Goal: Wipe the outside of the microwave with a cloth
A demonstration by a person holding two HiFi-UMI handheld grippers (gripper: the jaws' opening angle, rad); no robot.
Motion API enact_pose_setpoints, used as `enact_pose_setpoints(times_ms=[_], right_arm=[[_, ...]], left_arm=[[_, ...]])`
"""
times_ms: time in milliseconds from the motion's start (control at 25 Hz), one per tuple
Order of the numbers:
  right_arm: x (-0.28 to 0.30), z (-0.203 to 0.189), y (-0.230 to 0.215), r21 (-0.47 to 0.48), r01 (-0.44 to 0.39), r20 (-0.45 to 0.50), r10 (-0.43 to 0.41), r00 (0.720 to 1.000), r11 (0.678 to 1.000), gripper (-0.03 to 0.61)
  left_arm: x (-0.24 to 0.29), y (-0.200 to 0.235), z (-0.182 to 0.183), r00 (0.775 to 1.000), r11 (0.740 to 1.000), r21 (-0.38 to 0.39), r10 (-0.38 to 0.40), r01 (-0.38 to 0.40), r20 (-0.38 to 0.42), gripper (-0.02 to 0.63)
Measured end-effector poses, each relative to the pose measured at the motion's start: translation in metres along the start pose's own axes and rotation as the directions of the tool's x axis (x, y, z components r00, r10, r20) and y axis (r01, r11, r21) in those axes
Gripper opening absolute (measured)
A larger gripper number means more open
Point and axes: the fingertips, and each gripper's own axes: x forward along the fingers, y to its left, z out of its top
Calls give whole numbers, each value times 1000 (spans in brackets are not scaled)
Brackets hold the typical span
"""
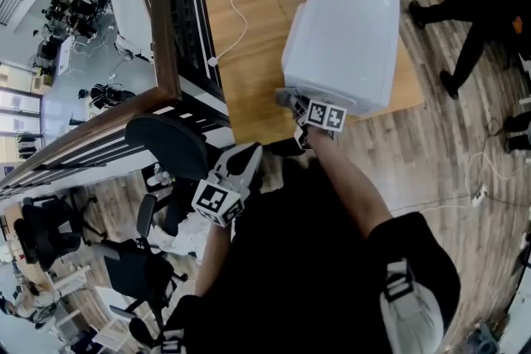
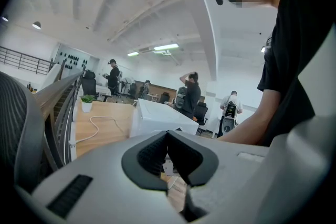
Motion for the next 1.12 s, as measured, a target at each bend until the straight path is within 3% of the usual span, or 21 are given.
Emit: enact_pose_setpoints(times_ms=[600, 1120], right_arm=[[21, -19, -28, 12, 78, -38, -77, 996, 997, 17], [27, -25, -37, 42, 84, -30, -83, 996, 996, 18]], left_arm=[[-2, 0, -5, 1000, 1000, -2, -8, 8, -7, 2], [3, -9, -5, 998, 998, -8, -67, 67, -2, 2]])
